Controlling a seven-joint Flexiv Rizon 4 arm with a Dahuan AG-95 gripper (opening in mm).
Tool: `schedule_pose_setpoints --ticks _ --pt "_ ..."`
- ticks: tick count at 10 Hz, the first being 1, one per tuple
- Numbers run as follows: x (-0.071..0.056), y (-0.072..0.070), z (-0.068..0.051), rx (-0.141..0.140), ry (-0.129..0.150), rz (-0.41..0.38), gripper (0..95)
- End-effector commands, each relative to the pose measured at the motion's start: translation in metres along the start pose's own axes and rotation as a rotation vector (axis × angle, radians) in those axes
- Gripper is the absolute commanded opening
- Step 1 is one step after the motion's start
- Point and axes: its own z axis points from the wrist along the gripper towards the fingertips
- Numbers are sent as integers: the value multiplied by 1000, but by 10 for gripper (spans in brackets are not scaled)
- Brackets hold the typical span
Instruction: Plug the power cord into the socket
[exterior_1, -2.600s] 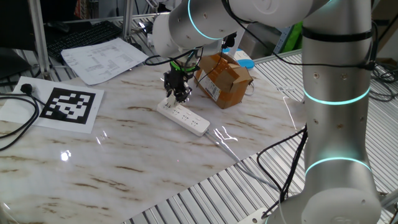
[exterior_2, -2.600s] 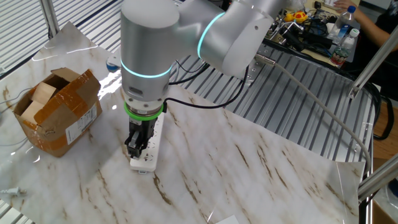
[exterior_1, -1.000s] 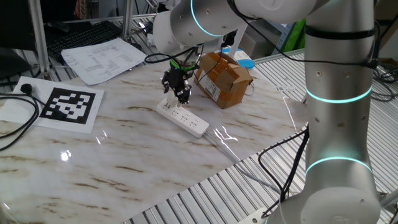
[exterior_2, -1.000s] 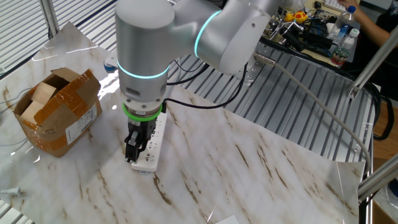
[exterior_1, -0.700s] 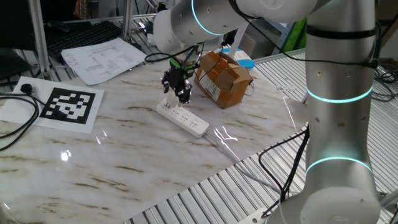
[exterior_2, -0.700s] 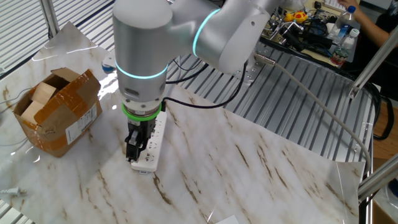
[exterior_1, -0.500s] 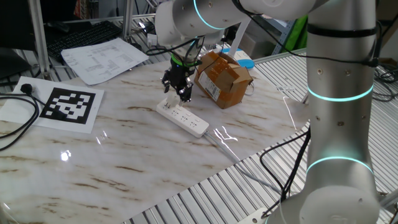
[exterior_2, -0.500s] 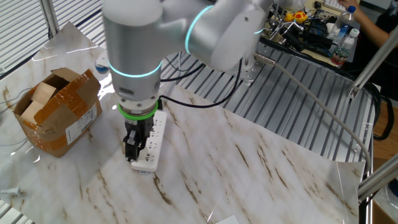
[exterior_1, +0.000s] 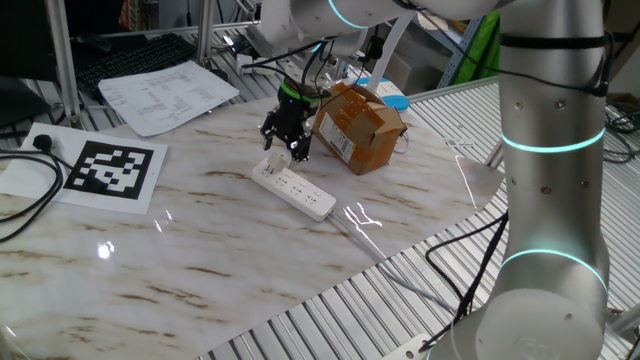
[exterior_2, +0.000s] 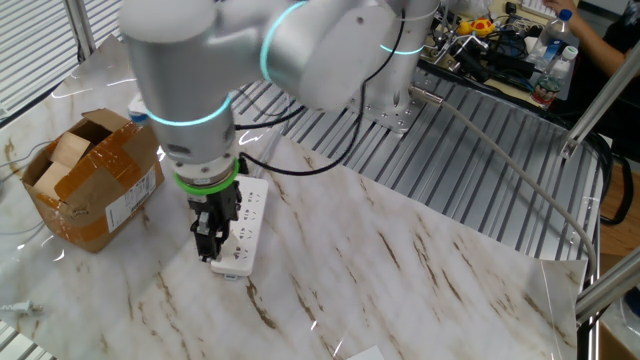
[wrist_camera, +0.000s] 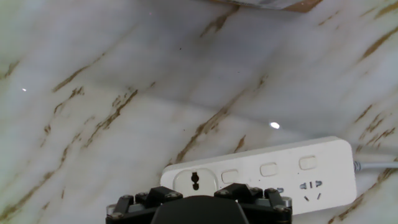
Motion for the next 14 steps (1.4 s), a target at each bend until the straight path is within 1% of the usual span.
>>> schedule_pose_setpoints --ticks 1,3,5,11,13,14 --pt "2 -5 -1 3 4 4 760" --pt "2 -6 -1 10 10 1 760" --pt "2 -7 -1 17 24 -1 760" --pt "2 -11 1 19 62 -1 760" --pt "2 -11 1 19 85 -4 760" --pt "2 -11 1 18 89 -3 760"
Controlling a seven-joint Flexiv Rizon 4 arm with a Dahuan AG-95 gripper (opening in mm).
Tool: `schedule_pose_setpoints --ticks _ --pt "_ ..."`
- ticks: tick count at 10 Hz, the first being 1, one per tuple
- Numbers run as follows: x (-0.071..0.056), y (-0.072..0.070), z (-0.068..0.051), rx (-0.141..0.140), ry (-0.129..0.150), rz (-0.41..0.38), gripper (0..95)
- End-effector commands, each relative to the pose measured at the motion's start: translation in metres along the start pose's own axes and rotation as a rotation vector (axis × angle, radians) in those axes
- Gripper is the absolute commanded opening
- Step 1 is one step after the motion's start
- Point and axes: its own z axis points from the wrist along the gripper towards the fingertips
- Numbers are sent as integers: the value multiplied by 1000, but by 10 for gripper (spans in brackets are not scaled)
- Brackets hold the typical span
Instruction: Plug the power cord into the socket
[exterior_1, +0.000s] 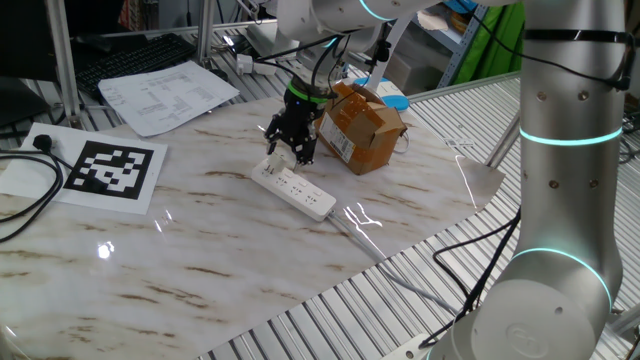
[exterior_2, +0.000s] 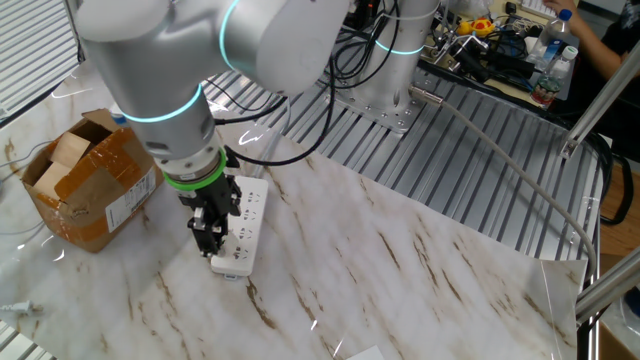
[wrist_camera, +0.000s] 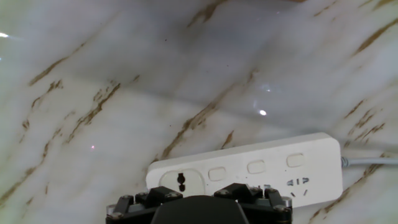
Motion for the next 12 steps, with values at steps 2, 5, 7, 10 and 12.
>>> schedule_pose_setpoints --ticks 2,5,7,10,12 --pt "0 1 1 -5 18 -4 760" --pt "0 1 2 -5 39 -3 570" --pt "0 0 2 -3 45 -4 570" --pt "0 0 3 -10 48 -14 190" --pt "0 0 3 -12 45 -18 0"
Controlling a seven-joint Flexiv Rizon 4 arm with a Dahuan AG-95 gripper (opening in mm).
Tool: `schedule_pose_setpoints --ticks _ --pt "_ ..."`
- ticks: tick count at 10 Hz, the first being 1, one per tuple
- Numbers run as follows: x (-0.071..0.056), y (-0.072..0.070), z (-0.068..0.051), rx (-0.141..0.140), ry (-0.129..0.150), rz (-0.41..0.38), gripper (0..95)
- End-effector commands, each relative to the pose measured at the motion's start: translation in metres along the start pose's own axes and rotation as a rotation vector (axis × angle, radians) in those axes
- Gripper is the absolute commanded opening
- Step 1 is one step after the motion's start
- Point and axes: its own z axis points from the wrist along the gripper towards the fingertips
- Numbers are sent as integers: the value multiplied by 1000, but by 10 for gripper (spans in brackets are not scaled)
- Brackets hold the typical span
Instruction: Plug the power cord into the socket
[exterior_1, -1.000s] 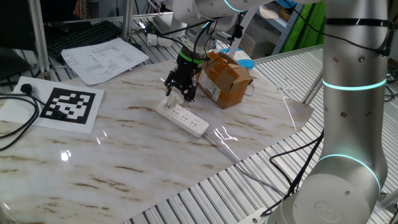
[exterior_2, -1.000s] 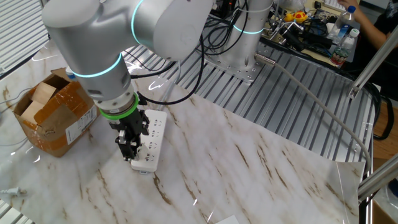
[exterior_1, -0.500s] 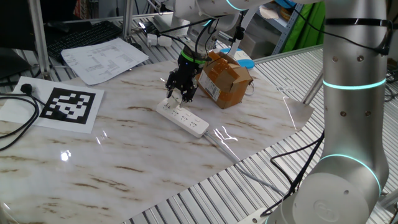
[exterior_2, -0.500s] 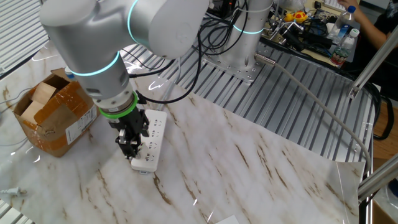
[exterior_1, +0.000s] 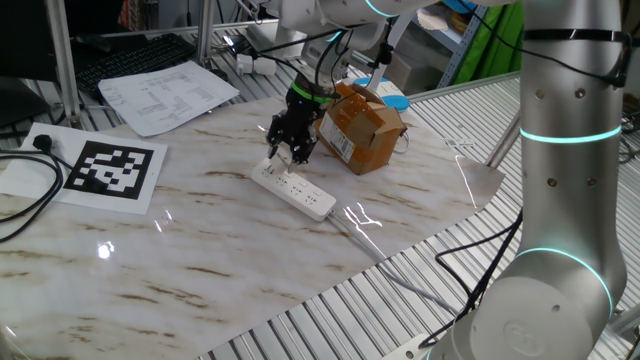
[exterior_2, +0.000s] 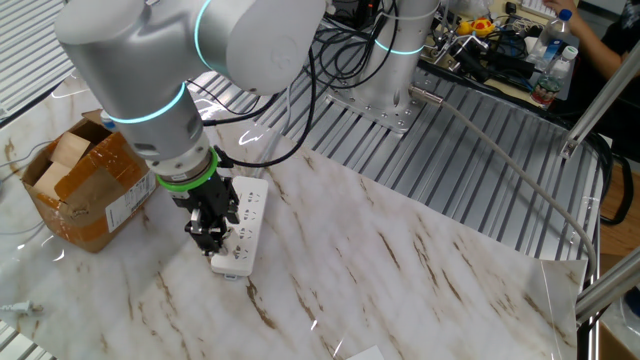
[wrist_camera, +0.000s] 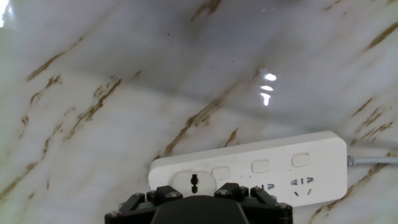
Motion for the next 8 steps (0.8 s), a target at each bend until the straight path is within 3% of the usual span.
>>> schedule_pose_setpoints --ticks 1,4,8 --pt "0 0 -1 -3 -5 5 0" --pt "1 0 -1 -10 -15 6 0" --pt "2 0 -2 -14 -51 -33 0"
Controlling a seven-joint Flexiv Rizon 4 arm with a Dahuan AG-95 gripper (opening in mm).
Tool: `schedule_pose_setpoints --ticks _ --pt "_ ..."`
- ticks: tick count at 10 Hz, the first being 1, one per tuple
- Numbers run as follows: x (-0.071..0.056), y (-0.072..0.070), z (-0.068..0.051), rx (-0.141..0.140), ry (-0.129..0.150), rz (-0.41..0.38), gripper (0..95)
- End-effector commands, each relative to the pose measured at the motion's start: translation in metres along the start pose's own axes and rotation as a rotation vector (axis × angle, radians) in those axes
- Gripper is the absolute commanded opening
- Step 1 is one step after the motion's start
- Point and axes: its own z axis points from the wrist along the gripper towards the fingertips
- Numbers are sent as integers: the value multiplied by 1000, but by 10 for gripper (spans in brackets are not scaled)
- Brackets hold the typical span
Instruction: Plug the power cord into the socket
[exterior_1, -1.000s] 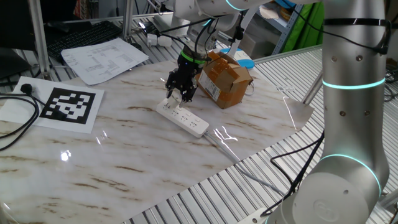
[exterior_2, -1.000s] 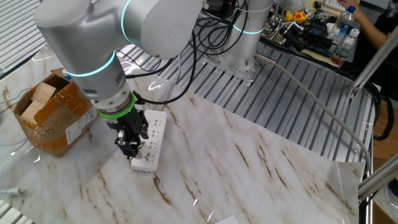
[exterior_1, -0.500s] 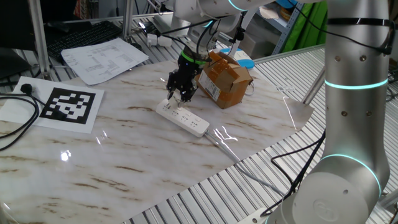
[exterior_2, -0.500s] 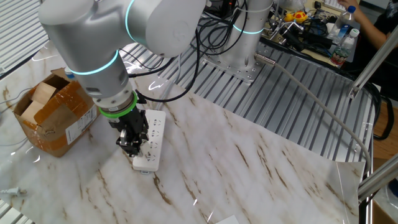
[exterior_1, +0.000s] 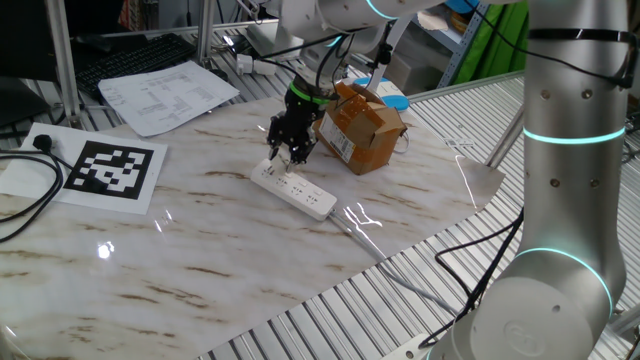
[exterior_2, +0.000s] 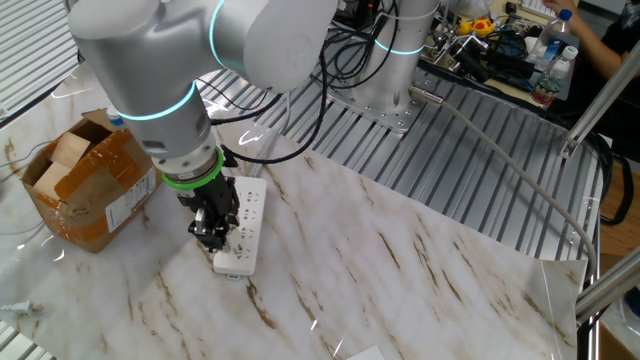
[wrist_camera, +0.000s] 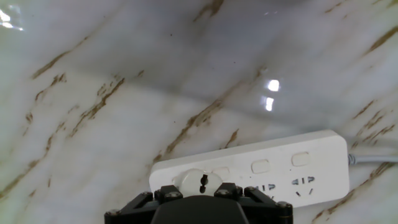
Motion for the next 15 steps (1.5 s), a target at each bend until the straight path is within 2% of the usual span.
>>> schedule_pose_setpoints --ticks 1,4,10,11,15 --pt "2 0 -2 -5 -21 -28 0" --pt "8 -1 -2 -18 -43 -71 0" --pt "8 1 -8 -11 -82 -175 0" --pt "8 2 -8 -7 -102 -197 0" --pt "8 6 -10 -8 -146 -241 0"
